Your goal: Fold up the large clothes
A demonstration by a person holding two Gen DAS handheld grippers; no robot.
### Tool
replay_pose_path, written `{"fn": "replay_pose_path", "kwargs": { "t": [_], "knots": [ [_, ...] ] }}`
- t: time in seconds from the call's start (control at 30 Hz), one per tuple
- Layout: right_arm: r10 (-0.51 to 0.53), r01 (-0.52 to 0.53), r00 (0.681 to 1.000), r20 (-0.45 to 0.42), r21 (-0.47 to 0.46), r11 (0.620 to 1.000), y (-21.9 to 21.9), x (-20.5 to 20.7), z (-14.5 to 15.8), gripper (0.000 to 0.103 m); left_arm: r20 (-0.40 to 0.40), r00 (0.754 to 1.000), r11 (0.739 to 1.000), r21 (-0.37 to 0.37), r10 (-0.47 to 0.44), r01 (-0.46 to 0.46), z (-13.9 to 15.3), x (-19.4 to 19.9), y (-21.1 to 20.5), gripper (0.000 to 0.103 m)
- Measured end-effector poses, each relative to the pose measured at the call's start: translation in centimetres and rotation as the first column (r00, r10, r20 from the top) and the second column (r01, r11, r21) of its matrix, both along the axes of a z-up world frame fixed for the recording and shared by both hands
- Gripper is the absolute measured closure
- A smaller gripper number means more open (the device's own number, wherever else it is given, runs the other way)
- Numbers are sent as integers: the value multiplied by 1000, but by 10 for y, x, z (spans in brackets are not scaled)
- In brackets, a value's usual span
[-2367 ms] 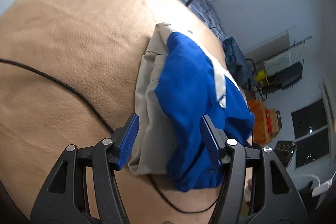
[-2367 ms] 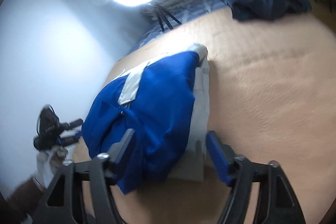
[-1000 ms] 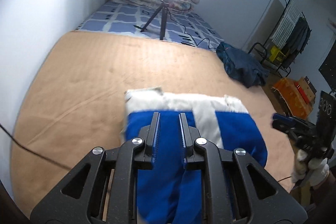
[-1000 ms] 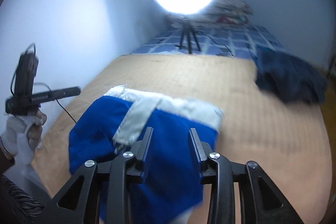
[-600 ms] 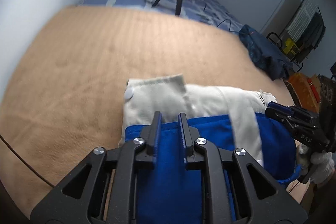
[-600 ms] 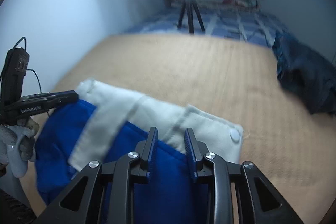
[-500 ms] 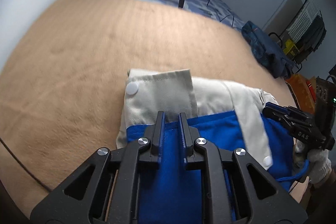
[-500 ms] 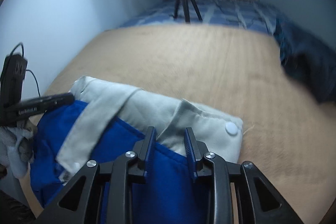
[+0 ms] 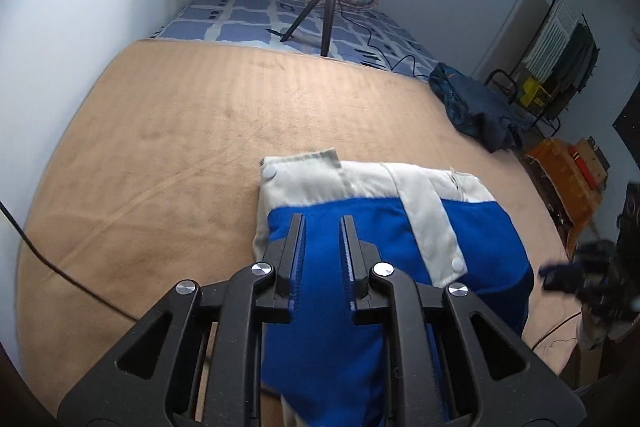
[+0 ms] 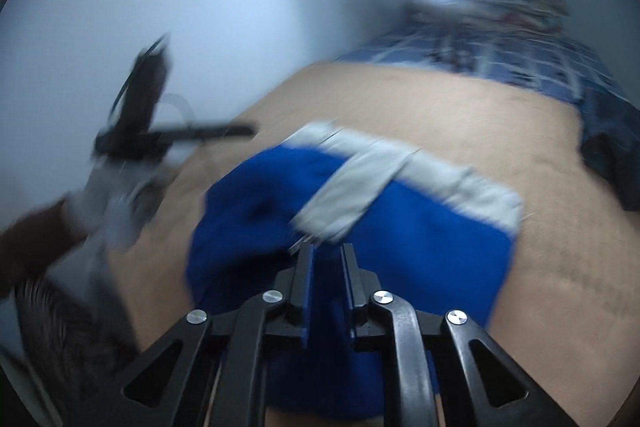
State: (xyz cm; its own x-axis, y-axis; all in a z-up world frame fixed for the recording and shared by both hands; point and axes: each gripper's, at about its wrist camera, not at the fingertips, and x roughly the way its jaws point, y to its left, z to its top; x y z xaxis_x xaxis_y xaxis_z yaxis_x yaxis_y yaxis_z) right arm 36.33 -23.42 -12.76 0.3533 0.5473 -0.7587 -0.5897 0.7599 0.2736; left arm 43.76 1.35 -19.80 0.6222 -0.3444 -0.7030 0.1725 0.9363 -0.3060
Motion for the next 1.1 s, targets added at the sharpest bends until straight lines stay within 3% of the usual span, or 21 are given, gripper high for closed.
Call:
{"fn": "replay_pose_path", "kwargs": {
  "t": [0.13, 0.3, 0.37, 0.5, 0.57, 0.63, 0.67, 0.77, 0.8, 0.93, 1.0, 1.1],
  "knots": [
    [30, -30, 1000, 0, -100, 995, 19, -2, -25, 95, -12, 1000, 1000, 5, -6, 6, -2, -5, 0, 88],
    [-86, 87, 996, 13, -199, 976, 13, 30, -57, 96, -7, 1000, 1000, 19, -25, 25, -4, -7, -3, 88],
    [-128, 117, 991, -41, -201, 973, 5, 38, -78, 99, -16, 1000, 1000, 13, -24, 24, -7, -6, -2, 88],
    [-88, 80, 996, -25, -243, 967, 10, 33, -76, 92, -31, 999, 1000, 1, -14, 14, -13, -3, 6, 87],
    [-105, 98, 994, -23, -192, 976, 1, 31, -63, 73, -53, 999, 999, -49, -4, 2, -17, -1, 16, 72],
    [-155, 153, 988, -7, -110, 982, -18, 29, -47, 44, -83, 997, 993, -120, 11, -21, -22, 2, 29, 43],
    [-187, 187, 982, 0, -74, 980, -29, 28, -40, 33, -102, 995, 986, -164, 20, -37, -25, 4, 35, 41],
    [-294, 295, 956, -23, 40, 955, -71, 29, -31, 16, -192, 981, 953, -294, 11, -69, -38, 12, 49, 37],
    [-329, 332, 943, -49, 69, 941, -85, 31, -32, 11, -232, 973, 934, -348, 2, -85, -46, 15, 54, 37],
    [-415, 448, 886, -205, 156, 880, -128, 36, -54, 11, -314, 949, 875, -464, -21, -134, -70, 21, 64, 36],
    [-423, 475, 866, -266, 171, 863, -137, 37, -67, 11, -338, 940, 861, -489, -37, -142, -80, 23, 64, 36],
    [-393, 464, 864, -314, 197, 863, -138, 39, -82, 11, -364, 928, 848, -513, -75, -133, -94, 26, 61, 36]
  ]
}}
